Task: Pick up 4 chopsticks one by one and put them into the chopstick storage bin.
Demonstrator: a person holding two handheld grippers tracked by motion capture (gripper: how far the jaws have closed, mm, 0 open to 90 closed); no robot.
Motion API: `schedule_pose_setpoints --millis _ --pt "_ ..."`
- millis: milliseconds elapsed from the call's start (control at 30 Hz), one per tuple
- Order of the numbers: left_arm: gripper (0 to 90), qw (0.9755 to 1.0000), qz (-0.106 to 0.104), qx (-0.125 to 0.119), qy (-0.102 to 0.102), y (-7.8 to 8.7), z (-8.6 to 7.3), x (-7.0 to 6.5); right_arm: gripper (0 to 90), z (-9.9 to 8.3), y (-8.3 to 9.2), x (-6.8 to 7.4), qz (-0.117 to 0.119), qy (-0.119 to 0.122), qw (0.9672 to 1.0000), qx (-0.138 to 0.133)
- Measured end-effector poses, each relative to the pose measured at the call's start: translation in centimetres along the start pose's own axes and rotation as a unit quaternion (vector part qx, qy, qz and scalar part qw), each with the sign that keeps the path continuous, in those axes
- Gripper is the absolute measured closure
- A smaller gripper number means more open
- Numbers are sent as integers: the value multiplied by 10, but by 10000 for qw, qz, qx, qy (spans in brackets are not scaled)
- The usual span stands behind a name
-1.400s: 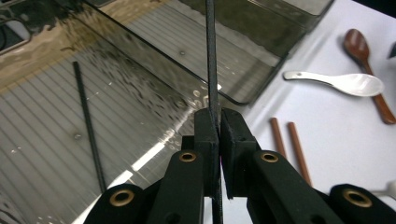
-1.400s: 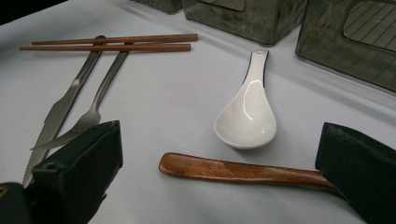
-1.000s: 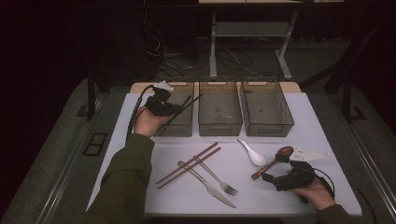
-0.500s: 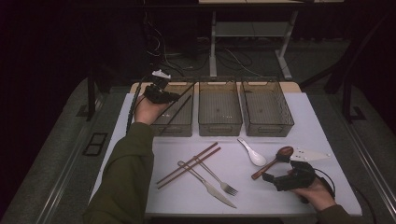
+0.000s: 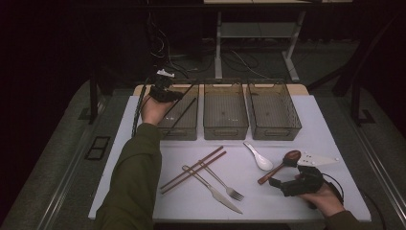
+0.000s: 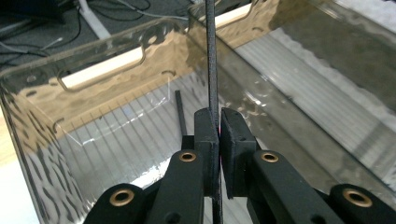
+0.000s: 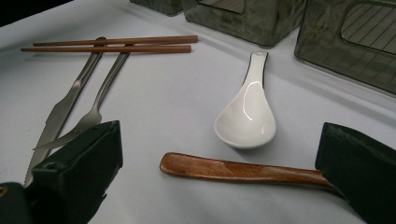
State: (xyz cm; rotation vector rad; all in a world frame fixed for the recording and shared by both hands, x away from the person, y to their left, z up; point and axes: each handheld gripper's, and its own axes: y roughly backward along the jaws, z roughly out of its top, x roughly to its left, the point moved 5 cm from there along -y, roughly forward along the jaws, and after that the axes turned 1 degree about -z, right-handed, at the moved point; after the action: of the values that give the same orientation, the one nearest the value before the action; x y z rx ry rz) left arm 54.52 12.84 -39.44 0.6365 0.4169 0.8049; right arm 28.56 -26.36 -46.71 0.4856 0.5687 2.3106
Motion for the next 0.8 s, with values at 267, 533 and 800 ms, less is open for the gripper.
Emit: schedule_pose_setpoints --millis 267,533,800 --pt "845 9990 205 235 309 -13 -9 10 5 0 0 0 8 1 10000 -1" --pt "665 9990 256 264 248 -12 -9 9 4 0 0 0 12 8 10000 1" --pt "557 9998 74 135 156 -2 -3 -1 5 0 0 0 5 9 10000 16"
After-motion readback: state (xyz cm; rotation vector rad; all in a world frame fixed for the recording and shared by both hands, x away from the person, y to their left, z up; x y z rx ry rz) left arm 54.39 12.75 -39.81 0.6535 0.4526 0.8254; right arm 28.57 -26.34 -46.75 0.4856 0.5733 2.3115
